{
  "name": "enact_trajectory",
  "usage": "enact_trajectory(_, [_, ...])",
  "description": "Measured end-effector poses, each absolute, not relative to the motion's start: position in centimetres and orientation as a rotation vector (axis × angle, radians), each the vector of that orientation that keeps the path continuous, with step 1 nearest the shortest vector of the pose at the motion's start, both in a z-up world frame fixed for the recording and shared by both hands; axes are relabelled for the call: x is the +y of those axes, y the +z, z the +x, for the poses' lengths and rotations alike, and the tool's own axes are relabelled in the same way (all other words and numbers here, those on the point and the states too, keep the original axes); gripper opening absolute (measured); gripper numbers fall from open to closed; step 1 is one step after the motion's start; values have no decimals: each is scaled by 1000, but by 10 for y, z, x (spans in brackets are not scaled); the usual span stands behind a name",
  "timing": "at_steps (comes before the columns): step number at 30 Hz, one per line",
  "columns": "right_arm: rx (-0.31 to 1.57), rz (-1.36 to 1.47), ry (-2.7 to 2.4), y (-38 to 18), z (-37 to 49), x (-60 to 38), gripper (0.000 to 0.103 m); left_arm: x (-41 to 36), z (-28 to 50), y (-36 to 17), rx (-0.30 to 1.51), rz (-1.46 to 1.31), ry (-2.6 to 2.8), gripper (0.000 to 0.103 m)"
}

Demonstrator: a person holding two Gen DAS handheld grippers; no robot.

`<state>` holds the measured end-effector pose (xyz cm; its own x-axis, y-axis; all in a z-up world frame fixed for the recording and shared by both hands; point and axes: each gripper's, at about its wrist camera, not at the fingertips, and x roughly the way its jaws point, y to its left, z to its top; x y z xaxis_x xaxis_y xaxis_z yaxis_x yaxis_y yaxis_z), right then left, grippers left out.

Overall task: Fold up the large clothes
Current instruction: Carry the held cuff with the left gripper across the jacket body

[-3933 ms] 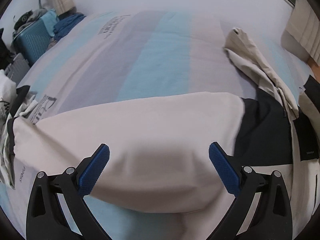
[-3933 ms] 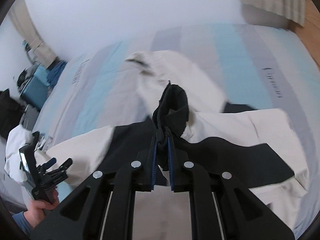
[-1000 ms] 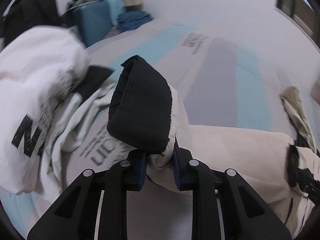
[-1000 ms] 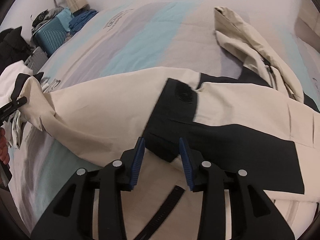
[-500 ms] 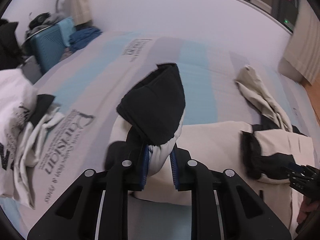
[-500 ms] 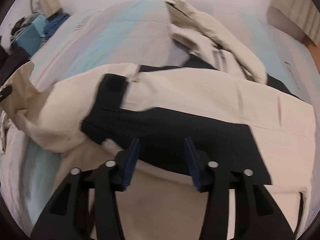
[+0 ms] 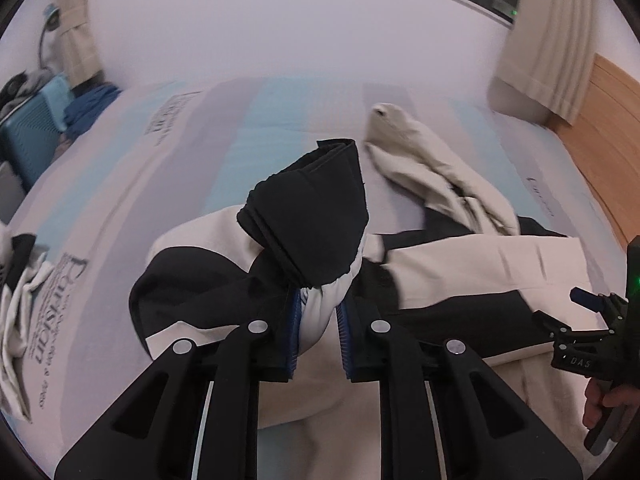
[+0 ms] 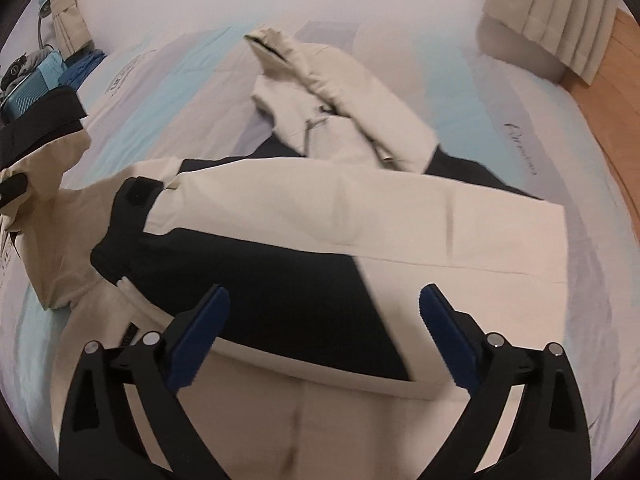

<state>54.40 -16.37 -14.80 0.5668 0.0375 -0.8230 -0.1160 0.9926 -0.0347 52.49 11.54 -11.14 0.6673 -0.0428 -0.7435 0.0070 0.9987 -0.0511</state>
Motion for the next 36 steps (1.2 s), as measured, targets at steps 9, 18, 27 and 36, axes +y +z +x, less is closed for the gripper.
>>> enact_trajectory(9, [938,-71,96,-140,532,-207,93,42,534,-110,843,-6,-119,12])
enact_trajectory(18, [924,-55,81,-140,525,-262,93,-16,538,-121,883,10,-150,12])
enact_trajectory(27, [946,-35,51,-146,518,-335,93,-113,546,-117,847,10,-241,12])
enact_trajectory(36, [951,21,-2,-149,511,-398,93,-214,553,-134,881,-10,-316,12])
